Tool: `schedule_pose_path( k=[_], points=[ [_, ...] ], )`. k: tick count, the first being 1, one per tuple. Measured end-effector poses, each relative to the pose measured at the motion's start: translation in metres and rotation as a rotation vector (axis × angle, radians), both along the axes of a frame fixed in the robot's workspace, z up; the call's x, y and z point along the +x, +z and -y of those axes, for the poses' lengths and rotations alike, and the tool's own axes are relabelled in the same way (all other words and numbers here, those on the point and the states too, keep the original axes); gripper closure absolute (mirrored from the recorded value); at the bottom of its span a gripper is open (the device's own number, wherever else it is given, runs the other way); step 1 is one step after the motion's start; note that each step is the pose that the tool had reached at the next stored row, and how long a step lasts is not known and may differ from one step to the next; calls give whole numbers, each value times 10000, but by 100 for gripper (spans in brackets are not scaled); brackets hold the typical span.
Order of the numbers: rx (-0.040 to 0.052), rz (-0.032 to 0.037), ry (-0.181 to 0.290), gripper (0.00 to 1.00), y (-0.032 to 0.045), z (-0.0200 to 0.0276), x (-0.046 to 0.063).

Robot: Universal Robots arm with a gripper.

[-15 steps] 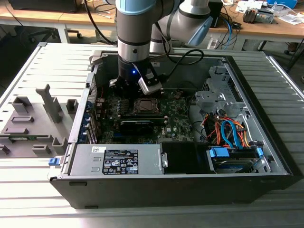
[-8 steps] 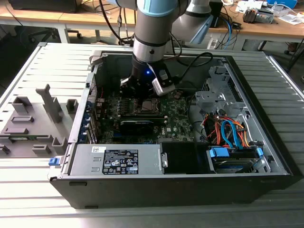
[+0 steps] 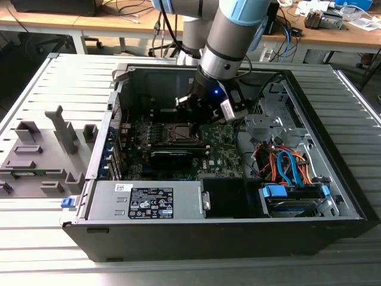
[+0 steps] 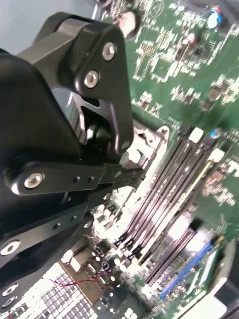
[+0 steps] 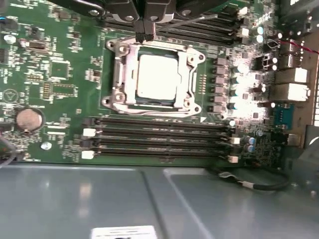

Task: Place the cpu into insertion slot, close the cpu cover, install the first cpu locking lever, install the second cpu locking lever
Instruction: 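Install the second cpu locking lever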

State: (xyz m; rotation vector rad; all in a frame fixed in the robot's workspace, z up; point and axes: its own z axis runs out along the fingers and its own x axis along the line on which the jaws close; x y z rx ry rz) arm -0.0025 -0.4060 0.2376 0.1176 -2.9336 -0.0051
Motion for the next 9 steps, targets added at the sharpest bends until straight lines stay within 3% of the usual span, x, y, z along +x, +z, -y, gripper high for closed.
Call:
schedule_pose_path(
  k=[4, 9],
  points=[
    [1, -81, -1, 89, -34, 35, 4],
    [-1, -169, 0, 89, -133, 50, 5]
  ],
)
